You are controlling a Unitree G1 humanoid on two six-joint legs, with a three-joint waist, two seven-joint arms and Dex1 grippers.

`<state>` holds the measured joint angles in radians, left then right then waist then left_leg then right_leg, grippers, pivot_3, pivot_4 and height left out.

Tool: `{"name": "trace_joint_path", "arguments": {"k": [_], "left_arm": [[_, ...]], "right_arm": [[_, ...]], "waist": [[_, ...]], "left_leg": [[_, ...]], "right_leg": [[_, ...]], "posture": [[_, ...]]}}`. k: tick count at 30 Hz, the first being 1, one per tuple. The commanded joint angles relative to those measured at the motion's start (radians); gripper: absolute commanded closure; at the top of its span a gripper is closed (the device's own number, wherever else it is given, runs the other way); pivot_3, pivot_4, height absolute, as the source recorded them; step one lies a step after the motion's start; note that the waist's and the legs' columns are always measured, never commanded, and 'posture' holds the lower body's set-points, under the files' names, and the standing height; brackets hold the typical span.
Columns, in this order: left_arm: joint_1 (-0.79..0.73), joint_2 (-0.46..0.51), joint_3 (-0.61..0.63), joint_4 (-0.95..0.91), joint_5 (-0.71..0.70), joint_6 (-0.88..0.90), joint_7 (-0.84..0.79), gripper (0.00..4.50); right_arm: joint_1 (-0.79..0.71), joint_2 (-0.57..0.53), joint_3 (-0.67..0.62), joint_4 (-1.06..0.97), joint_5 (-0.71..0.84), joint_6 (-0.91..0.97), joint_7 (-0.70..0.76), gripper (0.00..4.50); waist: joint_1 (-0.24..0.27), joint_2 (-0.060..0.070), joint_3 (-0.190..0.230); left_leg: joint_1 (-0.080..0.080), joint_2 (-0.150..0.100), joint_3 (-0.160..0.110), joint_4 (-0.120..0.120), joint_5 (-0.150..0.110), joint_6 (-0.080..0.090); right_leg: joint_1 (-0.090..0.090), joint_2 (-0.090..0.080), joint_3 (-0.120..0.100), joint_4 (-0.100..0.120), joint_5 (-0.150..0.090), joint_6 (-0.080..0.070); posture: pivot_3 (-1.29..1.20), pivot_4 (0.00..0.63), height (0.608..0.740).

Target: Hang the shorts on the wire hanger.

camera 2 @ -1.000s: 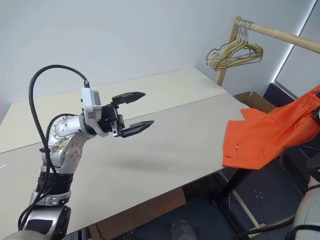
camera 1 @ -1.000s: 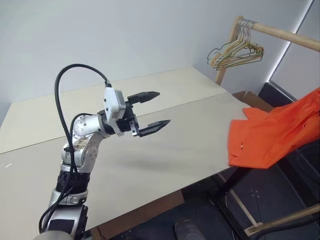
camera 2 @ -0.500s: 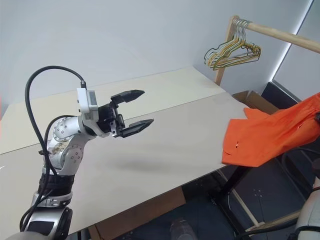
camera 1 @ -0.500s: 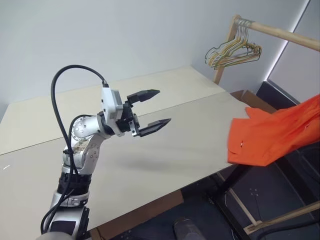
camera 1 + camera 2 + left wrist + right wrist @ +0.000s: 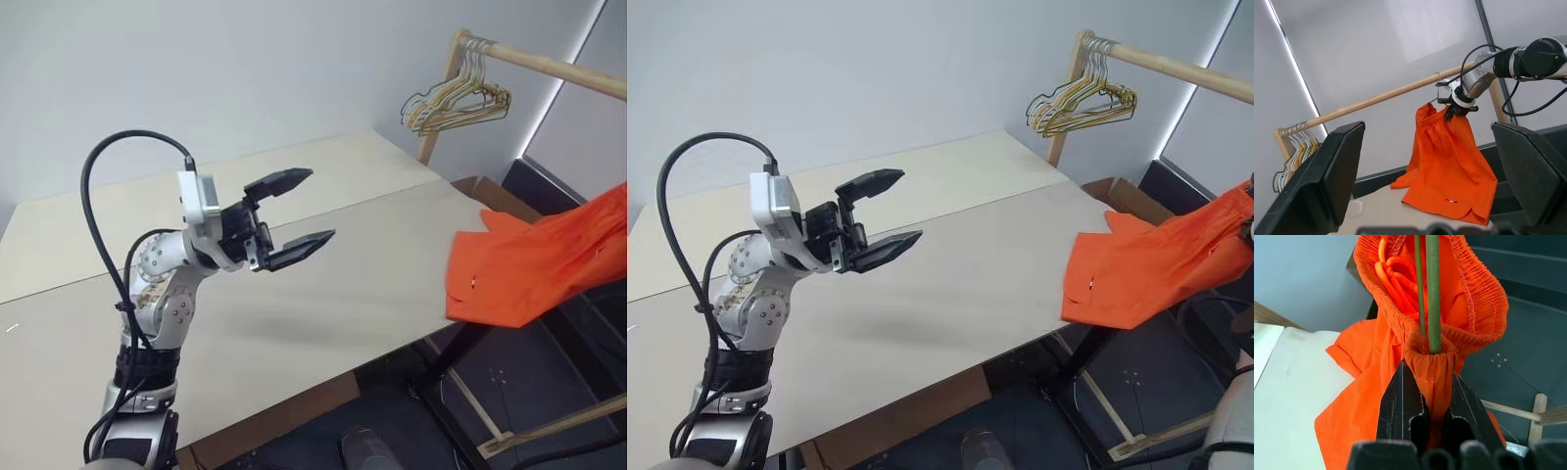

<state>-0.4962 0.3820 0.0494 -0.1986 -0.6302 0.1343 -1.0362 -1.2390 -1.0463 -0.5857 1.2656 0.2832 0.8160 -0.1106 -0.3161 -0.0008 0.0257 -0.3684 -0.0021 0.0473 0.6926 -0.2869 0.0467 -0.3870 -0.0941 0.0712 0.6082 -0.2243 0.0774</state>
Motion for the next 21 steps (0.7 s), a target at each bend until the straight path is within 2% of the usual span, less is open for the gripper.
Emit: {"name": "trace_joint_path", "arguments": {"k": [1,2,4,6,11,15,21], "left_arm": [[-0.009,-0.003,0.01,-0.016,-0.007,-0.011,0.012,0.01],[-0.008,-0.002,0.007,-0.013,0.001,-0.017,0.012,0.01],[-0.006,-0.002,0.001,-0.008,0.014,-0.025,0.012,0.0],[-0.004,-0.002,-0.002,-0.004,0.021,-0.028,0.012,0.0],[-0.005,-0.004,0.0,-0.004,0.026,-0.029,0.014,0.0],[-0.006,-0.004,0.001,0.0,0.035,-0.033,0.013,0.0],[-0.01,-0.012,0.009,0.001,0.018,-0.035,0.011,0.0]], "right_arm": [[-0.008,0.002,0.034,-0.024,-0.015,-0.022,0.015,4.5],[-0.008,0.002,0.038,-0.023,-0.016,-0.018,0.011,4.5],[-0.005,0.005,0.055,-0.028,-0.03,-0.025,-0.001,3.78],[-0.003,0.009,0.07,-0.035,-0.044,-0.034,-0.014,3.3],[-0.009,0.024,0.135,-0.084,-0.09,-0.039,-0.035,1.44],[0.007,0.056,0.235,-0.222,-0.173,-0.034,-0.097,0.04],[0.129,0.12,0.312,-0.539,-0.285,-0.011,-0.212,0.04]], "waist": [[0.0,0.0,0.0],[0.0,0.0,0.0],[0.0,0.0,0.0],[0.0,0.0,0.0],[0.0,0.0,0.0],[0.0,0.001,0.0],[0.002,0.001,0.0]], "left_leg": [[0.0,0.0,0.0,0.0,0.0,0.0],[0.0,0.0,0.0,0.0,0.0,0.0],[0.0,0.0,0.0,0.0,0.0,0.0],[0.0,0.0,0.0,0.0,0.0,0.0],[0.0,0.0,0.0,0.0,0.0,0.0],[0.0,0.0,0.0,0.0,0.0,0.0],[0.0,0.001,0.0,0.001,0.0,0.0]], "right_leg": [[0.0,0.0,0.0,0.0,0.0,0.0],[0.0,0.0,0.0,0.0,0.0,0.0],[0.0,0.0,0.0,0.0,0.0,0.0],[0.0,0.0,0.0,0.0,0.0,0.0],[0.0,0.0,0.0,0.0,0.0,0.0],[0.0,0.0,0.001,0.0,0.0,0.0],[0.0,0.0,0.001,0.001,0.0,0.001]], "posture": [[-0.26,0.0,0.74],[-0.26,0.0,0.74],[-0.26,0.0,0.74],[-0.26,0.0,0.74],[-0.26,0.0,0.74],[-0.26,0.0,0.74],[-0.26,0.0,0.74]]}}
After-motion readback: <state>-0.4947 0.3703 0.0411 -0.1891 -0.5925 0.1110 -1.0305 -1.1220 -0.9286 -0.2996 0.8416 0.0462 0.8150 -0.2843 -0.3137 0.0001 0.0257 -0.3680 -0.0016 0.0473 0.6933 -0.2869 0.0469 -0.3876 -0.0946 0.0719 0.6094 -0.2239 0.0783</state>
